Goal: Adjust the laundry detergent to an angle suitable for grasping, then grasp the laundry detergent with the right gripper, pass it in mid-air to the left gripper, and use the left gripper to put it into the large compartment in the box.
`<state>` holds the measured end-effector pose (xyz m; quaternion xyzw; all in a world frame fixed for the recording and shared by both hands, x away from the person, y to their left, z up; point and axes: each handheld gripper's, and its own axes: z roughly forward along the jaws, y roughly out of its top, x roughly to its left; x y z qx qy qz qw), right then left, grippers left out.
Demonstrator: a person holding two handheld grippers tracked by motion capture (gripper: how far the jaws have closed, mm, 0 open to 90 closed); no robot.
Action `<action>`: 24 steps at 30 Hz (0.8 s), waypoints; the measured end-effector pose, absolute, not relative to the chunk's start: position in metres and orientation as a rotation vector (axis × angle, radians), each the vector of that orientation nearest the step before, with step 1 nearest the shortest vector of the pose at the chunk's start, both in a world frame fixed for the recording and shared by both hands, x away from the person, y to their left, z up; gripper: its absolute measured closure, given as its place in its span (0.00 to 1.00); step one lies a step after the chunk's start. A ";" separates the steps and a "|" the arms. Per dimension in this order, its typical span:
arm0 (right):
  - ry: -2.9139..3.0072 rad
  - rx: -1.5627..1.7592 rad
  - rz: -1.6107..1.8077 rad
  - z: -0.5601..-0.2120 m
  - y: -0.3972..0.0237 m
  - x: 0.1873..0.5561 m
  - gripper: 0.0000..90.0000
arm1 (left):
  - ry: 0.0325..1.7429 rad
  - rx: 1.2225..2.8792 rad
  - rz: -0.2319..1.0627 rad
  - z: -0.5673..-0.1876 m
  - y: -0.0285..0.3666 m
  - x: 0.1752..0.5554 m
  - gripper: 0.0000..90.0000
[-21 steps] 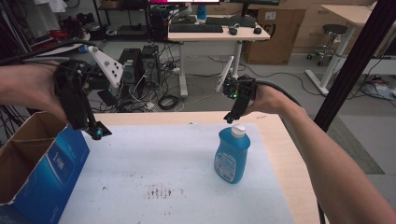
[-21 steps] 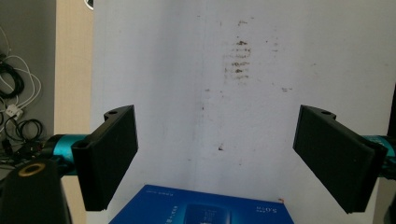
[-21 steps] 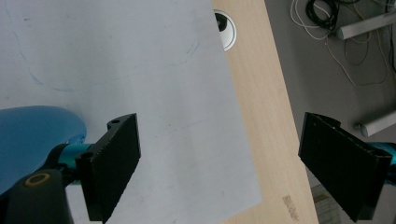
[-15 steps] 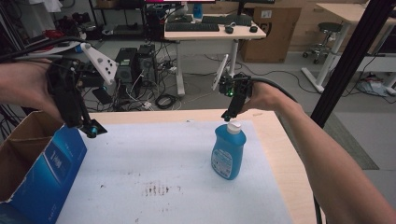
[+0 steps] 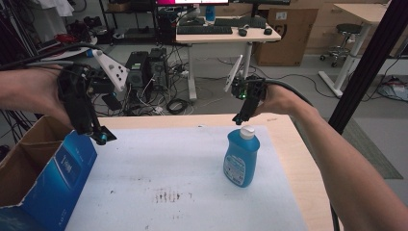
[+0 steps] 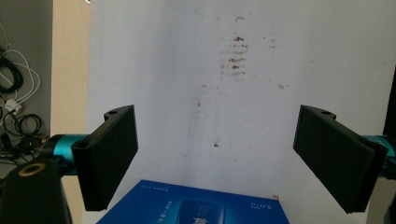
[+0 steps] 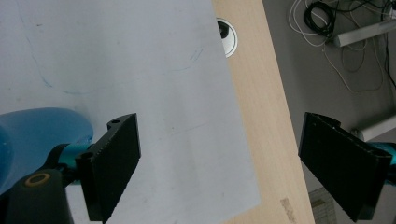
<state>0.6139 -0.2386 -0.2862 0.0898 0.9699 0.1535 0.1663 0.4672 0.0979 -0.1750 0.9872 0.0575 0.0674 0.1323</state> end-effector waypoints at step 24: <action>2.737 0.537 0.250 -0.278 -0.299 0.573 0.13 | 0.160 2.861 0.178 -0.180 0.099 0.467 0.15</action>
